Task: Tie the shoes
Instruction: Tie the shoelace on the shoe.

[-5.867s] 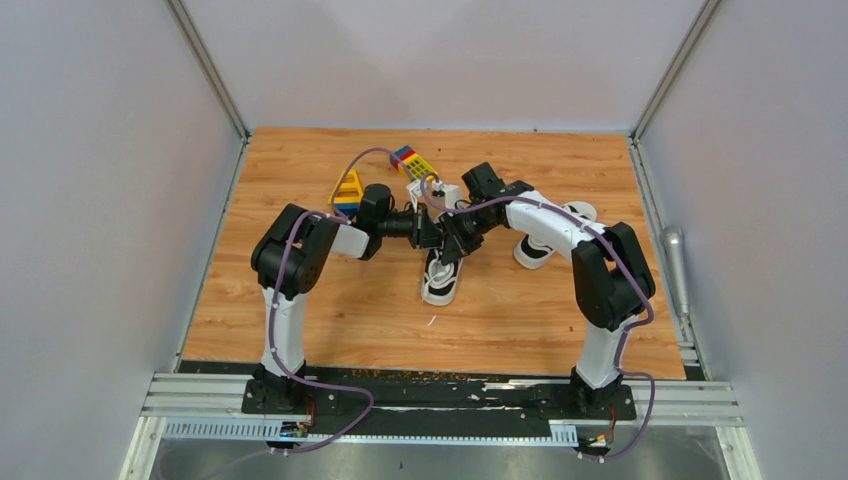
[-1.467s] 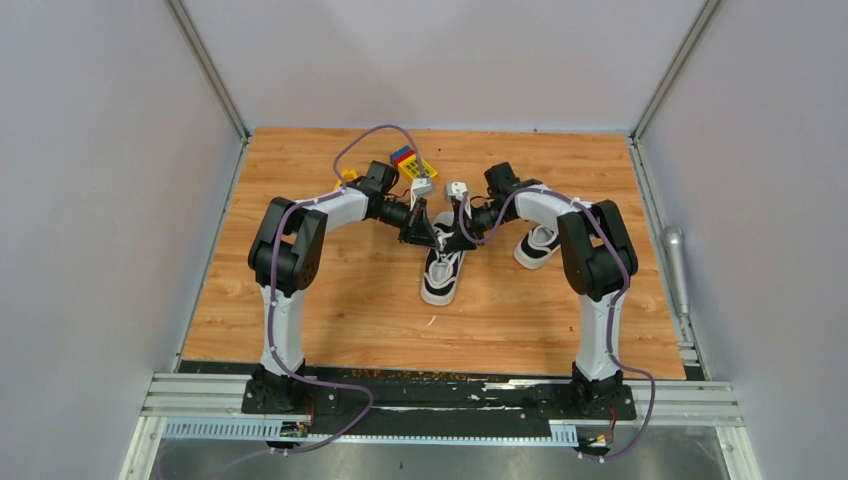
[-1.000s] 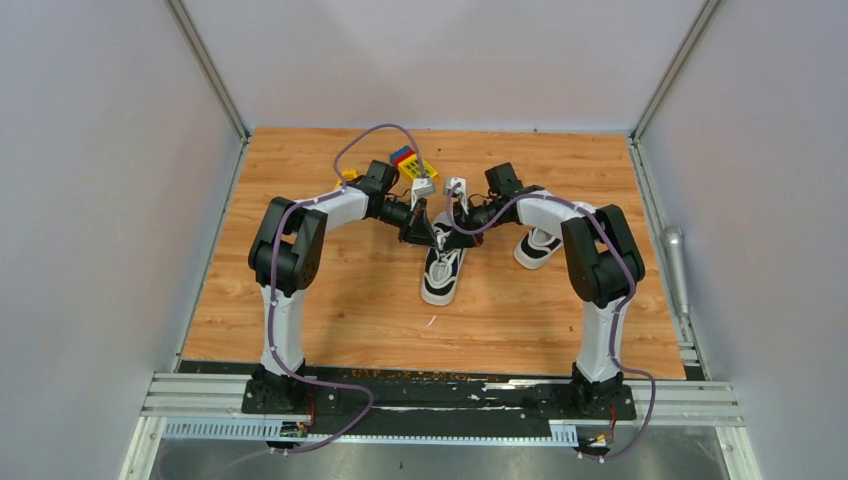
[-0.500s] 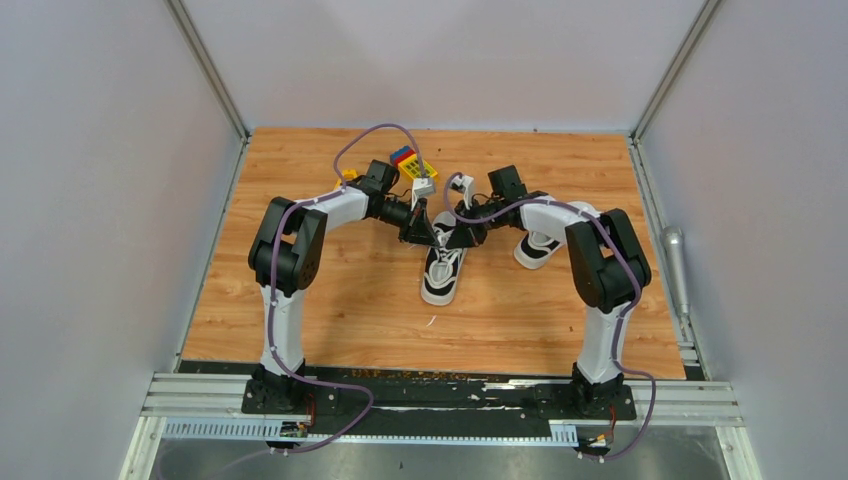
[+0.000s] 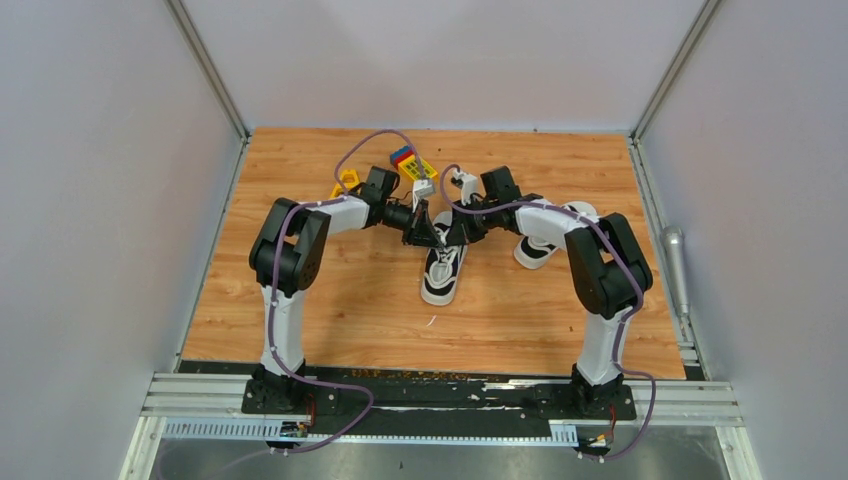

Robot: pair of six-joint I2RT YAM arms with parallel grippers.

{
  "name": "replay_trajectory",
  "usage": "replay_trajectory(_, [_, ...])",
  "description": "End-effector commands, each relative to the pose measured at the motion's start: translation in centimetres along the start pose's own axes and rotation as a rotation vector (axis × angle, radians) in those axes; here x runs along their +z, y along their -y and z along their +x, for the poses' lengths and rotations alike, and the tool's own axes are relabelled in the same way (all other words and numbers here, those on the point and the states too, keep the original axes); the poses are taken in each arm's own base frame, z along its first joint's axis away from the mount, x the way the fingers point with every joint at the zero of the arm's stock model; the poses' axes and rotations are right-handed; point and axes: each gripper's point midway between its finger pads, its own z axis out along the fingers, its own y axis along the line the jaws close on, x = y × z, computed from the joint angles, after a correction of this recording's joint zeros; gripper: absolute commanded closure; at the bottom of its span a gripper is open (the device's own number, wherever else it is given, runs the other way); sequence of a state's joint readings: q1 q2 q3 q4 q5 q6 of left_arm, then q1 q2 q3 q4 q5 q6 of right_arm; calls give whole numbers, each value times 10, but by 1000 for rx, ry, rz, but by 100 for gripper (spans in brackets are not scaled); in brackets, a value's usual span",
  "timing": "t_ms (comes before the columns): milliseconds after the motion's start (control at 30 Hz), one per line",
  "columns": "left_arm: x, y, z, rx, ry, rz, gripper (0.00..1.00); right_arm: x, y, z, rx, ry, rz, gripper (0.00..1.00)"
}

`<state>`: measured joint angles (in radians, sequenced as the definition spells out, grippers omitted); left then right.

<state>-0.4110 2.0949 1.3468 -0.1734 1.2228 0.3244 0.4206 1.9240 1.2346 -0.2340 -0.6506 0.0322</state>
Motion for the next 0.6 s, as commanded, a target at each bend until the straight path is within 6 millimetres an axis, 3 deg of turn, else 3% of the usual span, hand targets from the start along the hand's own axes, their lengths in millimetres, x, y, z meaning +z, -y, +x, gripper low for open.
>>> replay_trajectory(0, [2,1,-27,-19,96,-23,100,-10,-5,-19,28,59,76,100])
replay_trajectory(400, [0,-19,-29,-156,226,-214,100,-18,-7,-14,77,24,114,98])
replay_trajectory(567, [-2,-24,-30,-177,246,-259,100,-25,-11,-13,75,21,127,92])
